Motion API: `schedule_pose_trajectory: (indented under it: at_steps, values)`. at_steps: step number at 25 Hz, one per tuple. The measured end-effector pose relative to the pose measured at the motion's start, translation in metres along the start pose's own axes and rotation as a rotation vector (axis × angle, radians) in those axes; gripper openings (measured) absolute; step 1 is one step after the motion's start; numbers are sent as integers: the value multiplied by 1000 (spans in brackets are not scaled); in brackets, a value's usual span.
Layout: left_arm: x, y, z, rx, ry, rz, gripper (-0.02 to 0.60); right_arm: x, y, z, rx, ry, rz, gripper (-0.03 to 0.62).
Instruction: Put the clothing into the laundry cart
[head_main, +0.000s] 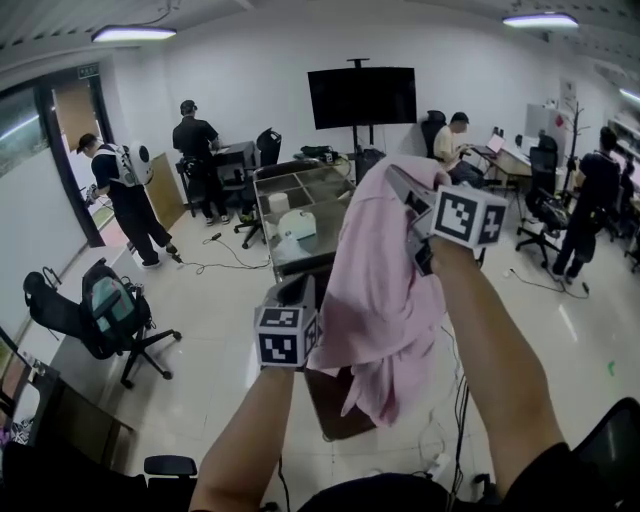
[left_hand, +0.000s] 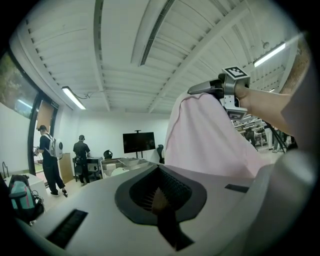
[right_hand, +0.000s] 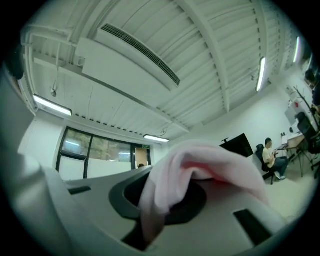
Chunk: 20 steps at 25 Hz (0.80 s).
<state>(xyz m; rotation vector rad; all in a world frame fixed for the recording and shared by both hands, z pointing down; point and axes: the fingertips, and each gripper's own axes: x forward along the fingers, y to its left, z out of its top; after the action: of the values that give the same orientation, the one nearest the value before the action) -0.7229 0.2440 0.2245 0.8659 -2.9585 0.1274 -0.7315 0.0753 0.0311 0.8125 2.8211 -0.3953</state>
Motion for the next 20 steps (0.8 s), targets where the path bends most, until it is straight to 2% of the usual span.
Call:
schedule_pose_trajectory:
  at_steps: [6, 12, 20]
  values:
    - [48, -3, -3, 0, 29, 39, 0, 36, -62, -55, -6, 110, -6, 57]
    - [72, -5, -13, 2, 61, 71, 0, 58, -107, -119, 6, 240, -16, 58]
    - [83, 8, -33, 5, 107, 92, 0, 71, -140, -175, 44, 386, -42, 80]
